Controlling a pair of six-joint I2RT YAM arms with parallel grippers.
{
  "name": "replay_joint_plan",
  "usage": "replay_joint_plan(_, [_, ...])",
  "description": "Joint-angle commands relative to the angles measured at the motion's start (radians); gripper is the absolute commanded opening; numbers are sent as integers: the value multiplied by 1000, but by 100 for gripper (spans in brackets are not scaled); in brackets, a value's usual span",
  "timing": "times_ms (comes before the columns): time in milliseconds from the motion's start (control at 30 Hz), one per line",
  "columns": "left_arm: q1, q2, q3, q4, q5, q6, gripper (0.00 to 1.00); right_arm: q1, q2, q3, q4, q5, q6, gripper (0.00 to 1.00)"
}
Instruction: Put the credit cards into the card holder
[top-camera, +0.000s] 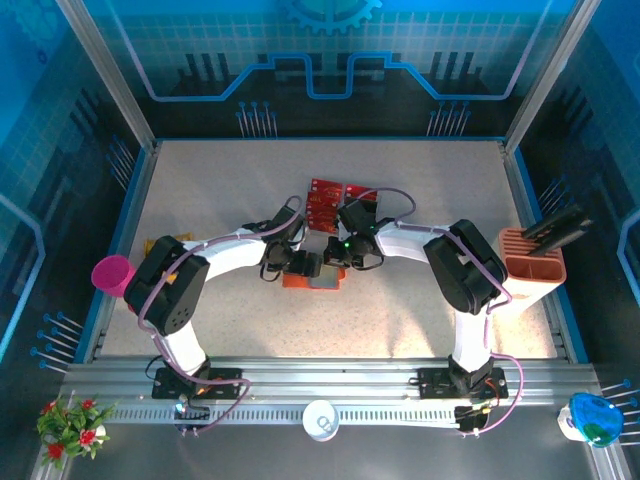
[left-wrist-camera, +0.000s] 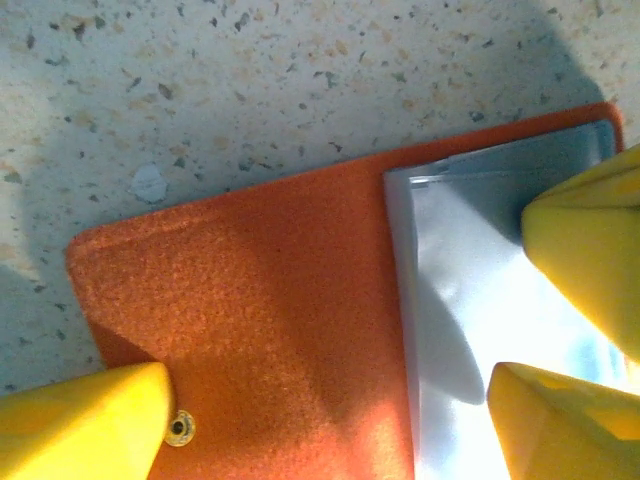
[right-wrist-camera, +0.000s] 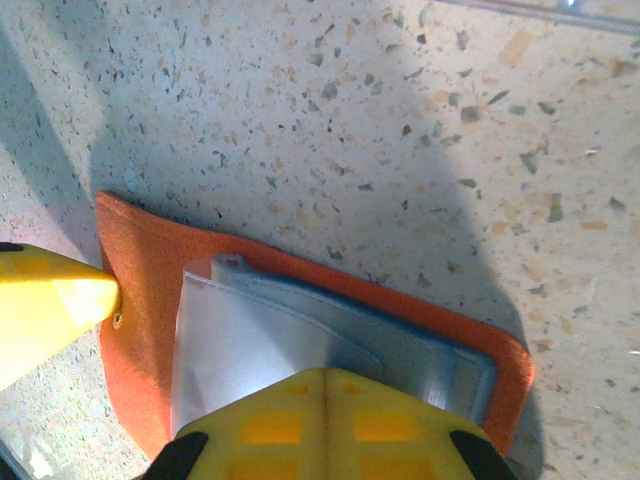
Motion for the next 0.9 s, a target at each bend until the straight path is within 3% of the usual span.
replay_joint_plan(0, [-8, 71, -45, -42, 6, 17, 77, 2, -25, -17, -14, -18, 12, 0])
replay_joint_plan(100, [-10, 66, -54, -33, 11, 13, 71, -6, -64, -25, -9, -14, 16, 6])
replay_joint_plan(167, [-10, 65, -54, -31, 15, 13, 67, -14, -93, -31, -7, -6, 20, 15])
replay_joint_plan(267, [-10, 67, -51, -29, 19, 12, 65, -20, -130, -43, -4, 4, 27, 26])
replay_joint_plan(400, [-9, 64, -51, -26, 22, 13, 64, -20, -140, -54, 4, 6, 35, 35])
replay_joint_plan(867, [-10, 50, -34, -25, 31, 12, 66, 1, -38, -18, 38, -48, 72, 38])
